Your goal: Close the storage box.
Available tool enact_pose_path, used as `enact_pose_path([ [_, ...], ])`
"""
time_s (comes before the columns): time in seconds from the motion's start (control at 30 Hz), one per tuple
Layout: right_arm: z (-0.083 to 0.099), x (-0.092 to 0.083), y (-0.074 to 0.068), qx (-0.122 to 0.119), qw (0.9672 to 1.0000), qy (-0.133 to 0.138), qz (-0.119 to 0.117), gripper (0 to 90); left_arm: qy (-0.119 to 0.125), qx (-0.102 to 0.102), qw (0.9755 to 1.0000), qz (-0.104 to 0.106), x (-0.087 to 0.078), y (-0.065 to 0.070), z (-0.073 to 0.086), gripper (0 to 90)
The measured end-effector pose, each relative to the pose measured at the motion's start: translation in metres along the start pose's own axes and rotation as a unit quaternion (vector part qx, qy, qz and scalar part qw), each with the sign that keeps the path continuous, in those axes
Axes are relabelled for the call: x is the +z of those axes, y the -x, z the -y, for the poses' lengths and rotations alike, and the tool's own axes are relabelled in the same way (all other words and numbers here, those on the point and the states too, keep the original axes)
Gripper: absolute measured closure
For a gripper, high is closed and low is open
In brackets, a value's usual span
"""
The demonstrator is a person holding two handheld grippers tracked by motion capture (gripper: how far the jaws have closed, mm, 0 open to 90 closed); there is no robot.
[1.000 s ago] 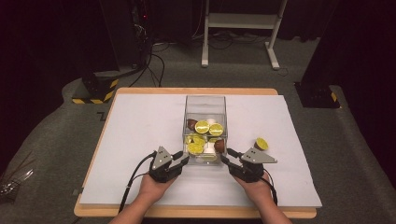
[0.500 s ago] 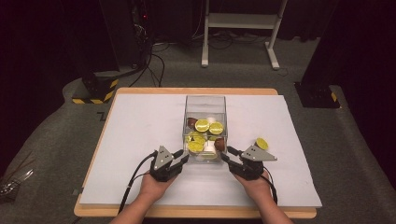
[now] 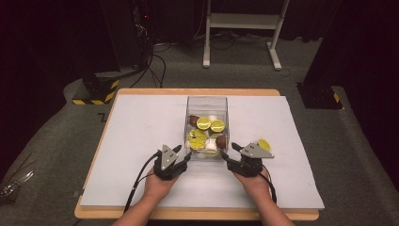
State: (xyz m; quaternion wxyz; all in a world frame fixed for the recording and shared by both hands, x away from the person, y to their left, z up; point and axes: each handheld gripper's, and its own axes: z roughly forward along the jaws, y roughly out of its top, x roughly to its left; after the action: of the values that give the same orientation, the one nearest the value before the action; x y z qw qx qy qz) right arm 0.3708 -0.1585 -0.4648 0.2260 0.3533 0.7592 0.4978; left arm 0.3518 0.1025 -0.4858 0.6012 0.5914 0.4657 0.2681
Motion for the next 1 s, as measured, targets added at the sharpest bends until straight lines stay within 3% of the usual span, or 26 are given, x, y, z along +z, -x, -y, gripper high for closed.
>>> enact_pose_path([
  [0.1,0.000,0.002,0.000,0.002,1.0000,-0.002,0.003,41.5,-0.004,-0.011,0.9999,-0.009,0.003,-0.001,0.000,41.1],
  [0.13,0.000,0.004,0.001,0.001,1.0000,-0.002,0.007,41.3,-0.009,-0.023,0.9996,-0.012,0.006,-0.003,0.000,38.8],
  [0.27,-0.002,0.006,0.004,0.003,0.9999,-0.006,0.009,40.7,-0.021,-0.038,0.9990,-0.015,0.012,-0.008,0.000,34.5],
  [0.43,-0.005,0.007,0.008,0.006,0.9998,-0.008,0.015,40.7,-0.025,-0.034,0.9989,-0.019,0.018,-0.011,-0.002,34.0],
  [0.67,-0.007,0.012,0.013,0.015,0.9997,-0.005,0.021,40.0,-0.021,-0.049,0.9984,-0.019,0.025,-0.012,-0.002,33.6],
  [1.0,-0.010,0.022,0.017,0.017,0.9995,-0.005,0.028,40.2,-0.017,-0.036,0.9989,-0.026,0.038,-0.012,-0.003,34.4],
])
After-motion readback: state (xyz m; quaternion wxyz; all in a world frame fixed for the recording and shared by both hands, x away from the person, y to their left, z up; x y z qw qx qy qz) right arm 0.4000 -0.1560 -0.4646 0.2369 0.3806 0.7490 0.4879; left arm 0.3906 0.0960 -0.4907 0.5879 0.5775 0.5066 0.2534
